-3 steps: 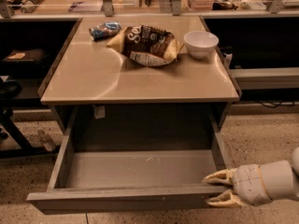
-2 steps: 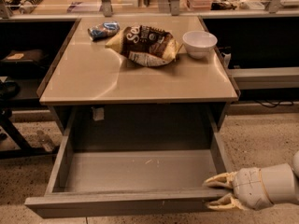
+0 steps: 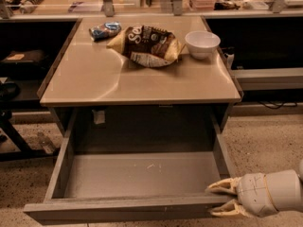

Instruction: Open top drawer

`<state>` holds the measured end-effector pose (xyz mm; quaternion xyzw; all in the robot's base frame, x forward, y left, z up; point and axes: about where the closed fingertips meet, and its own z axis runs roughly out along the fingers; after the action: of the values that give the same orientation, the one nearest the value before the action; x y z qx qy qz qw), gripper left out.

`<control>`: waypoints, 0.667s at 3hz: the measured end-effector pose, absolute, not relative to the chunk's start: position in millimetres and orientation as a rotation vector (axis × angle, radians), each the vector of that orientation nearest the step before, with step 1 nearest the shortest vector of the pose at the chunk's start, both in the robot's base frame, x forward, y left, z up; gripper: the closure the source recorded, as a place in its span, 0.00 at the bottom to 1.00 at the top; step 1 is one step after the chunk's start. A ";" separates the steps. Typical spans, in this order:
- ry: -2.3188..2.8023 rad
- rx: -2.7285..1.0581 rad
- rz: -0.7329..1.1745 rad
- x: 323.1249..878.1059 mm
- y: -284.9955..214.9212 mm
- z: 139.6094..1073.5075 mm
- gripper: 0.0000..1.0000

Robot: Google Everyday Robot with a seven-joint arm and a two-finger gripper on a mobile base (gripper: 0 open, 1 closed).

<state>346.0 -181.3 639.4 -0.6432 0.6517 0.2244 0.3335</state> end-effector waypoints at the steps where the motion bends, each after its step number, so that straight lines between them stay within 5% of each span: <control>1: 1.702 -1.680 0.586 346.0 -181.3 639.4 0.81; 2: 1.702 -1.680 0.586 346.0 -181.2 639.4 0.58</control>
Offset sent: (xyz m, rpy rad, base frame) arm 0.0000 0.0000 0.0000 0.0000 0.0000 0.0000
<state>346.0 -181.2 639.4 -0.6433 0.6516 0.2245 0.3335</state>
